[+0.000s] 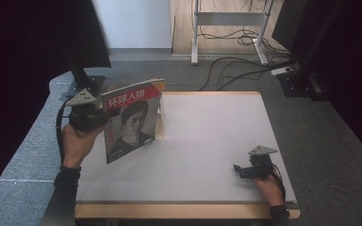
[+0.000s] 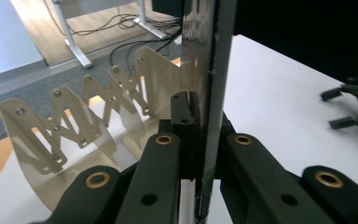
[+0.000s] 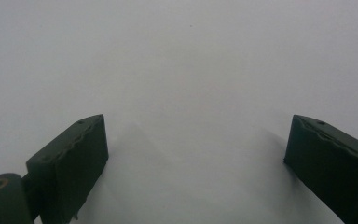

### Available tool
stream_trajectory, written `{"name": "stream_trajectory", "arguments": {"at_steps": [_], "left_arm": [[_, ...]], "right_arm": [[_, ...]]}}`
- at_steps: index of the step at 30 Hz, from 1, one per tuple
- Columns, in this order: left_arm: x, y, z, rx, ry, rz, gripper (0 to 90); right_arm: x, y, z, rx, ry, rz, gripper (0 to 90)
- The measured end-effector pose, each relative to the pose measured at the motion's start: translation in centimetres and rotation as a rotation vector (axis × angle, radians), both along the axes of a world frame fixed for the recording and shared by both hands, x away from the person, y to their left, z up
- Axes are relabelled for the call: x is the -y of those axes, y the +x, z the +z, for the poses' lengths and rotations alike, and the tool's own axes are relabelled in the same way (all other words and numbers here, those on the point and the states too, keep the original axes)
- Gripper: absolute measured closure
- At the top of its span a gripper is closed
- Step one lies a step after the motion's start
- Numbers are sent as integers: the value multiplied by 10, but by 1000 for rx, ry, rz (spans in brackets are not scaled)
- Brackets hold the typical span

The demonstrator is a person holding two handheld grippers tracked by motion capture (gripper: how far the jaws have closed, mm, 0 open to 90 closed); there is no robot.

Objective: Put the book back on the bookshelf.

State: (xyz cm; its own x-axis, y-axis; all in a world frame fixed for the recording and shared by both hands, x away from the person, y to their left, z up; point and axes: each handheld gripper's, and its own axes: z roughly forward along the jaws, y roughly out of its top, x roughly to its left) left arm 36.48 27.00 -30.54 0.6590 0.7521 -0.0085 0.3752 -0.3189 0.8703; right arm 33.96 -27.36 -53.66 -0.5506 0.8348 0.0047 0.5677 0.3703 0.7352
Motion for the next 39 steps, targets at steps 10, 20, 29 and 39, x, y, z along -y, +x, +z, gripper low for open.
{"name": "stream_trajectory", "arguments": {"at_steps": [10, 20, 29, 39], "left_arm": [[18, 29, -6, 20, -17, 34, 872], [32, 51, -19, 55, -37, 29, 870], [45, 40, -30, -14, -38, -105, 866], [51, 37, -38, -118, 78, -119, 849]], "right_arm": [[0, 0, 0, 0, 0, 0, 53], [0, 0, 0, 1, 1, 1, 53], [0, 0, 0, 2, 1, -1, 53], [0, 0, 0, 1, 2, -3, 53]]}}
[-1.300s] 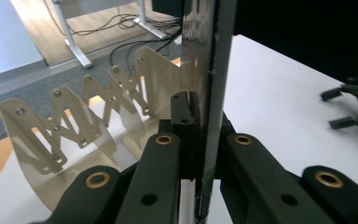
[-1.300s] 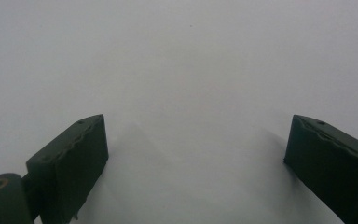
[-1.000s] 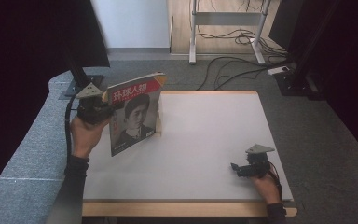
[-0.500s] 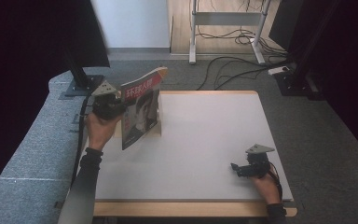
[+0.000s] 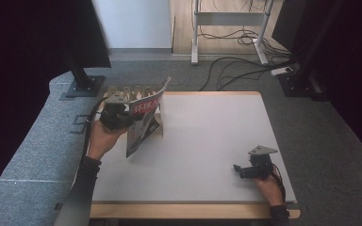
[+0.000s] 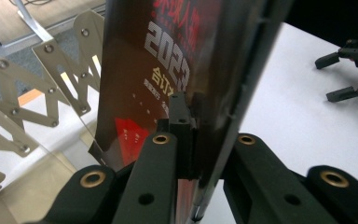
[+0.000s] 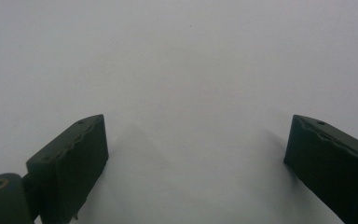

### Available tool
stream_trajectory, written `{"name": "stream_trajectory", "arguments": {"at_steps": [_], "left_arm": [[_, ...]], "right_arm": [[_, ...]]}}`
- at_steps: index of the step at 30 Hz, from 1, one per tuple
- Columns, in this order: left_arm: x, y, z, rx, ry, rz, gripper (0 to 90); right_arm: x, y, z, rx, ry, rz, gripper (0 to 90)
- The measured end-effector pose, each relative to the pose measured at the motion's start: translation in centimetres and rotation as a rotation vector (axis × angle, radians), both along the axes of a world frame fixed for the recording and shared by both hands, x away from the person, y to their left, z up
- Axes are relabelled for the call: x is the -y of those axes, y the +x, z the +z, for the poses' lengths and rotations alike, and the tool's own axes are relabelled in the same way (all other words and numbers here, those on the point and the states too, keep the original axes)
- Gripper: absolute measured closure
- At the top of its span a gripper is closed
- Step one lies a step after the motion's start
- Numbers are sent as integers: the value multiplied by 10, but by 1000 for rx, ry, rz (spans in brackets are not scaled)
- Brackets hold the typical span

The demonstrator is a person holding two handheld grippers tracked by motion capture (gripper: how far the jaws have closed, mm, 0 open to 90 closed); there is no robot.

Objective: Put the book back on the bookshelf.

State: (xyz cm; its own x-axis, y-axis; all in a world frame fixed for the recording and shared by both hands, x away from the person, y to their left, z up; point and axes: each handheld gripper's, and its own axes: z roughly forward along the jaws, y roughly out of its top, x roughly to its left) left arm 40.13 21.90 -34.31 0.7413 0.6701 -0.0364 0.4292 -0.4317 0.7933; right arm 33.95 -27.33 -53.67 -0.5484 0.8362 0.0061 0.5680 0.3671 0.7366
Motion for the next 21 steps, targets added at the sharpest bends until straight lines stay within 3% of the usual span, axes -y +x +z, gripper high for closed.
{"name": "stream_trajectory", "arguments": {"at_steps": [4, 10, 12, 17, 21], "left_arm": [[-3, -1, 2, 28, -3, 31, 868], [-5, 5, 1, 102, -100, 85, 873], [-3, 7, 2, 132, -107, 103, 873], [5, 17, 3, 165, -121, 95, 872], [12, 18, -4, 161, -124, 54, 870]], "right_arm": [[0, 0, 0, 0, 0, 0, 53], [0, 0, 0, 2, -1, 1, 53], [0, 0, 0, 2, -1, 1, 53], [0, 0, 0, 3, -1, 0, 53], [0, 0, 0, 4, -1, 0, 53]]}}
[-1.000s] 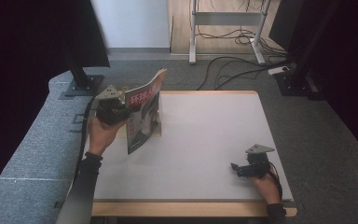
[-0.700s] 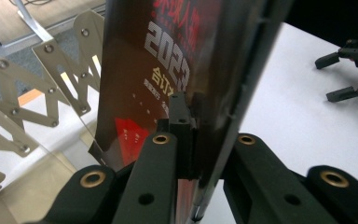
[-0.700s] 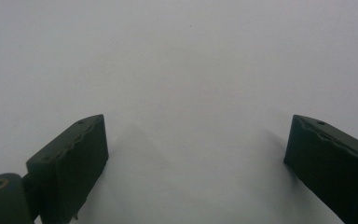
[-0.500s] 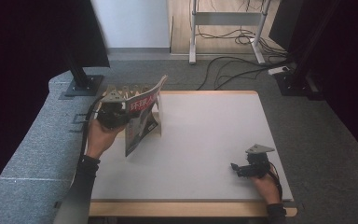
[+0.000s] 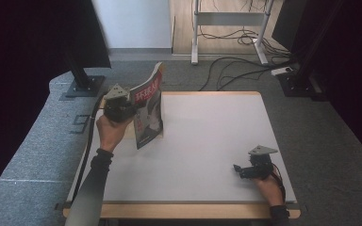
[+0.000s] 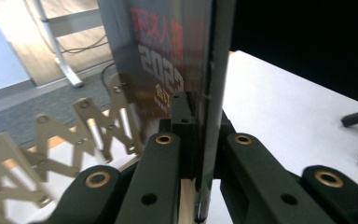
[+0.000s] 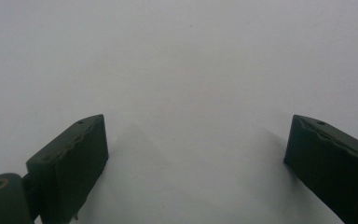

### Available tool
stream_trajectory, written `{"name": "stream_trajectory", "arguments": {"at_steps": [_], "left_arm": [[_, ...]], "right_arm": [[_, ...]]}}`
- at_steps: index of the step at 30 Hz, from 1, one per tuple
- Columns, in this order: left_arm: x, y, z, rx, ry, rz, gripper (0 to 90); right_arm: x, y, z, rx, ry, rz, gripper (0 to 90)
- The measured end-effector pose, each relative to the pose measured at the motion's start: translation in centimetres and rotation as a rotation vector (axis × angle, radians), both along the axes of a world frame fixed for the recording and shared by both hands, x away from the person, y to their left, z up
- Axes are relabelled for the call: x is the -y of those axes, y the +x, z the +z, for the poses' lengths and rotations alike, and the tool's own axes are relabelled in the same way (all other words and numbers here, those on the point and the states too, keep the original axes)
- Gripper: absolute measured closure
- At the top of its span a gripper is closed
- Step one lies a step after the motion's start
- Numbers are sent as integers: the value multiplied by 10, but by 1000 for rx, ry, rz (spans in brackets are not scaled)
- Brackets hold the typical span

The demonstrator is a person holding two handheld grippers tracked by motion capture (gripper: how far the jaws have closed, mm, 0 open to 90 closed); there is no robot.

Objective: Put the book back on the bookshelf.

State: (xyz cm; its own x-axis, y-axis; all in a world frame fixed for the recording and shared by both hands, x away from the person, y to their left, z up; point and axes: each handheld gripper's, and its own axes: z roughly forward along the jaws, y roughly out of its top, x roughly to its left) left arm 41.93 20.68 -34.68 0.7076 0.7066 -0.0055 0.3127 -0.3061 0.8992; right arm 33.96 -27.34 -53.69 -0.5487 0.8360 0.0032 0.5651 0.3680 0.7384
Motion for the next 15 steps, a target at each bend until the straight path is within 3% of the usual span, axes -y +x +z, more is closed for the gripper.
{"name": "stream_trajectory", "arguments": {"at_steps": [7, 15], "left_arm": [[23, -14, -9, 21, 111, -31, 820], [34, -20, -15, 3, 120, -54, 623]], "right_arm": [[0, 0, 0, -2, 0, 2, 53], [0, 0, 0, -3, -1, 2, 53]]}}
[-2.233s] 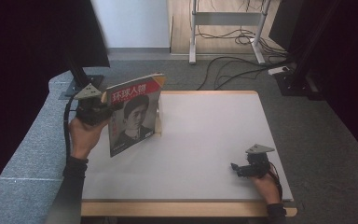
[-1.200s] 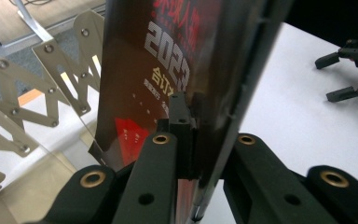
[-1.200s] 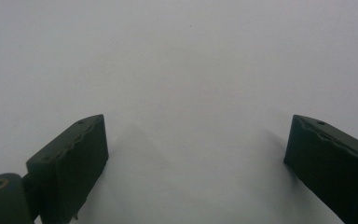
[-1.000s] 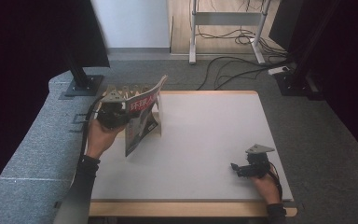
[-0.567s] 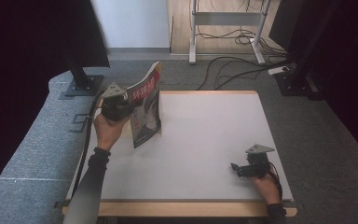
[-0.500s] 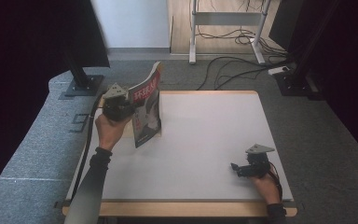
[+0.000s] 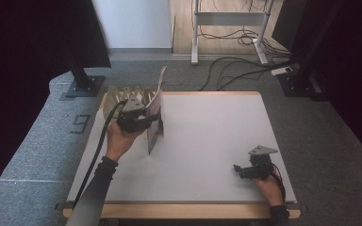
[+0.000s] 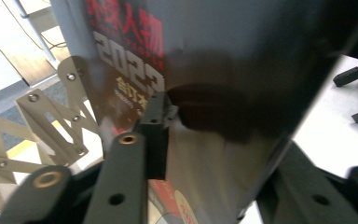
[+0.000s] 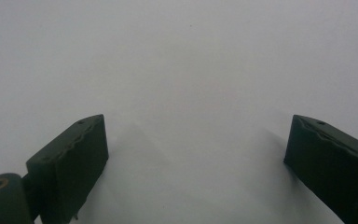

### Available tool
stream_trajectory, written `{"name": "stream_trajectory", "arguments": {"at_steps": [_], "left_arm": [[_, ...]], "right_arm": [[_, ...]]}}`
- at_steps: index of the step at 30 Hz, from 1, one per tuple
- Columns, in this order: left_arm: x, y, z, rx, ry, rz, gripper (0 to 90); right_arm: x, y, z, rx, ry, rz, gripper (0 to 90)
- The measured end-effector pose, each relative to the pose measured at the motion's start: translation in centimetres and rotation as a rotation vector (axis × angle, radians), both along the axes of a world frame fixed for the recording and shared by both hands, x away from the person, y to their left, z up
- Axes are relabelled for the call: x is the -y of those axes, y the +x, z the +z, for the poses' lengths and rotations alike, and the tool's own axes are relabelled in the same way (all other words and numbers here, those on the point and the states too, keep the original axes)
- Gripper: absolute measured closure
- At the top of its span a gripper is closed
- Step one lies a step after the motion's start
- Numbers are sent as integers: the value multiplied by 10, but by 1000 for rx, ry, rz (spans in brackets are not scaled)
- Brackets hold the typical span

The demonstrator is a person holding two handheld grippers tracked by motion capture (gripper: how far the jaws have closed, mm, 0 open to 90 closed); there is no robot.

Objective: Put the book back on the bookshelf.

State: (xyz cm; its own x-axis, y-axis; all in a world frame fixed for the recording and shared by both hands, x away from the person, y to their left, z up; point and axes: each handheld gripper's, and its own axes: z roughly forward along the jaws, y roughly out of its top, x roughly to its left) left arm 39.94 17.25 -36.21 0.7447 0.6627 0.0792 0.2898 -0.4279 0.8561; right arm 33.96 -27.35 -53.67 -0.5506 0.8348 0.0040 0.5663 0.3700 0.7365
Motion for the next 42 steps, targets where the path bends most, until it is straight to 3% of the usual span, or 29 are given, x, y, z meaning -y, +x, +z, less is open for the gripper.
{"name": "stream_trajectory", "arguments": {"at_steps": [6, 10, 17, 23, 30, 34, 37, 42], "left_arm": [[5, -3, -5, -17, 40, -15, 504], [3, -6, -11, -35, 55, -22, 477], [-7, -12, -29, -65, 70, -15, 524], [-3, -7, -32, -24, 72, 21, 550], [2, -4, -35, -32, 61, 18, 508], [1, -8, -31, -46, 47, -2, 410], [-2, -14, -25, -34, 28, 11, 272], [-12, -27, -18, -50, -19, -10, 136]], "right_arm": [[0, 0, 0, 0, 0, 0, 53], [0, 0, 0, 2, 1, -2, 53], [0, 0, 0, 0, 1, -3, 53], [0, 0, 0, -1, 2, -4, 53], [0, 0, 0, -1, 2, -4, 53], [0, 0, 0, 0, 1, -3, 54], [0, 0, 0, 0, 0, -3, 54], [0, 0, 0, -2, 0, -5, 54]]}}
